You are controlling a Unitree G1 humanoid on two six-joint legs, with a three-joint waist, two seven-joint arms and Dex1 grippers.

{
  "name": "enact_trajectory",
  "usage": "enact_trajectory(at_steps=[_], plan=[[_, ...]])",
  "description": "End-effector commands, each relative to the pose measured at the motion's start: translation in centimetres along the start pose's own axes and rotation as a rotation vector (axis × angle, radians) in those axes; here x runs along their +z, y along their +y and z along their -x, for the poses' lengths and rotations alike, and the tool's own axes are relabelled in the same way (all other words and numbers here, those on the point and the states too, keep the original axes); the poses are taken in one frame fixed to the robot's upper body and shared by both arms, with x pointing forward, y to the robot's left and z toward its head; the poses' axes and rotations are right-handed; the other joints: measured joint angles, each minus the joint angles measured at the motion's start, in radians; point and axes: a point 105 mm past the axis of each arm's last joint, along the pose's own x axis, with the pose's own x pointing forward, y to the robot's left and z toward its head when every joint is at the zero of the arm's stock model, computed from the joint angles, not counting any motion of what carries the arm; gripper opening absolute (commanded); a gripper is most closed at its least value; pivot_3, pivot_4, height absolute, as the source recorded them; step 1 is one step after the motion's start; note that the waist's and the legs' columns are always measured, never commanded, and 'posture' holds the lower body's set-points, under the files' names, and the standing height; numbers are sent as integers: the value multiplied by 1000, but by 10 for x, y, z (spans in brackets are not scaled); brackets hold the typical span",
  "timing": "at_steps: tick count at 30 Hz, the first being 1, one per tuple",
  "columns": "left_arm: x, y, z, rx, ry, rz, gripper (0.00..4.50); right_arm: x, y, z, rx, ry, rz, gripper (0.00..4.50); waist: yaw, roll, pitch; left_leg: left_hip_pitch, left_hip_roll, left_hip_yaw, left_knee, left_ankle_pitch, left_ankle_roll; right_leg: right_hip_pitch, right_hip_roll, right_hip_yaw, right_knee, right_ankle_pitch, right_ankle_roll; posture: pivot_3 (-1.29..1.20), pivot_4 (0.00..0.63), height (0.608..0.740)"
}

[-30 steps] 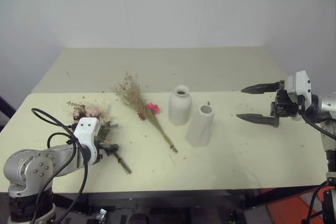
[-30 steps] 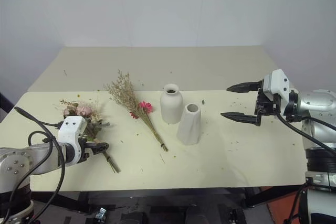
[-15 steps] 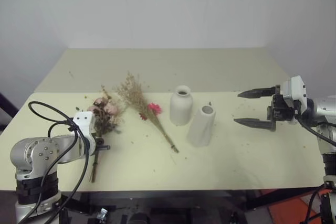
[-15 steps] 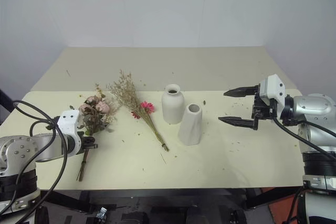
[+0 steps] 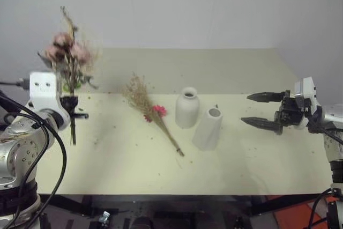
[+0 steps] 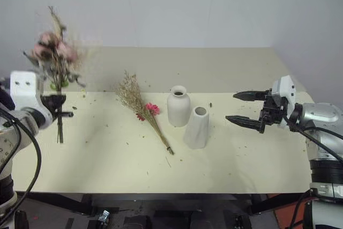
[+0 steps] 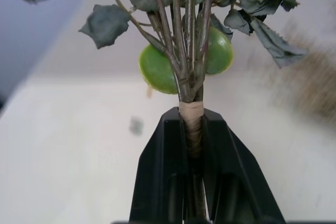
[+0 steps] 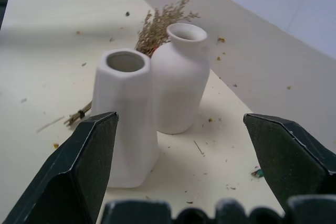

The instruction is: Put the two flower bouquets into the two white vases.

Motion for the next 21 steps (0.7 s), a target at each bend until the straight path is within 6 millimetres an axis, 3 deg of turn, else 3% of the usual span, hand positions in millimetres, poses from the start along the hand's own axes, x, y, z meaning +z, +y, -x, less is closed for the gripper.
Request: enact_trajectory(at_steps=[1, 5, 7, 11, 21], plan=[[39, -15, -6, -82, -196, -8, 127, 18, -11, 9, -55, -72, -32, 4500, 0, 0, 0, 0, 0, 0, 0, 0, 0, 0, 0, 0, 0, 0, 0, 0, 150, 740], [71, -39, -22, -193, -328, 6, 127, 18, -12, 12, -68, -76, -62, 4500, -4, 0, 0, -1, 0, 0, 0, 0, 0, -1, 0, 0, 0, 0, 0, 0, 150, 740], [93, -59, -32, -275, -405, 43, 127, 16, -12, 14, -78, -74, -73, 4500, -2, 0, 0, -1, 0, 0, 0, 0, 0, 0, 0, 0, 0, 1, 1, 0, 150, 740], [117, -96, -39, -446, -497, 48, 127, 12, -10, 19, -103, -67, -89, 4500, -4, 0, 0, -3, -1, 0, 1, 0, 0, -1, 0, 0, -2, 1, 2, 0, 150, 740], [145, -165, -36, -804, -626, 159, 127, 7, 2, 29, -156, -64, -93, 4500, -8, 0, 0, -3, -1, 0, 2, 0, 1, -1, -1, 1, -1, 1, 3, 0, 150, 740]])
